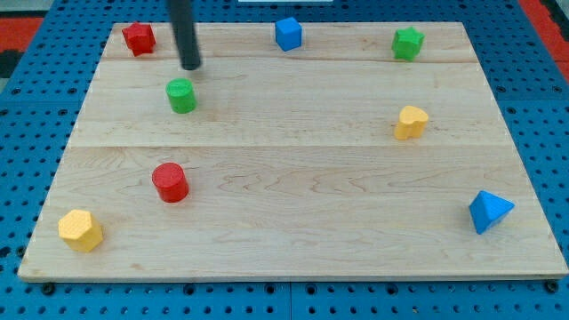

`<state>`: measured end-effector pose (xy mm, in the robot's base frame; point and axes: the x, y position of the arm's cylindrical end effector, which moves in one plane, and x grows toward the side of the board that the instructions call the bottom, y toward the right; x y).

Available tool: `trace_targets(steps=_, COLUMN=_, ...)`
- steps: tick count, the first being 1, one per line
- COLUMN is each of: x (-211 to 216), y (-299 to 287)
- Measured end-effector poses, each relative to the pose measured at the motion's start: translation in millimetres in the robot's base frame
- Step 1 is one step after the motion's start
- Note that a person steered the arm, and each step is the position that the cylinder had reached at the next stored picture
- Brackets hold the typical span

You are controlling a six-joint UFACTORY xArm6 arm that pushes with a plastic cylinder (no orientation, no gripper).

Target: Slide the yellow heart to the left a bit

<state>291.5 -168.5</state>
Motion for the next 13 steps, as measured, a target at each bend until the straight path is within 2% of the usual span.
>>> trace_targets(steps=1, x=44.5, y=-16.1)
trace_targets(steps=2, x=94.0, y=-0.5)
trace_targets(steps=3, x=126.6, y=42.8)
trace_targets(steps=5, x=135.5, y=99.9)
trace_targets(steps=6, x=159.0, y=135.5)
trace_targets(steps=8, x=168.1, y=247.4)
trace_targets(steps=9, x=179.1, y=329.9)
trace_targets(steps=10, x=135.5, y=392.1)
trace_targets(steps=11, x=113.5, y=353.6)
trace_targets(steps=12, x=116.2, y=211.5)
trace_targets(steps=13, x=115.9, y=109.9)
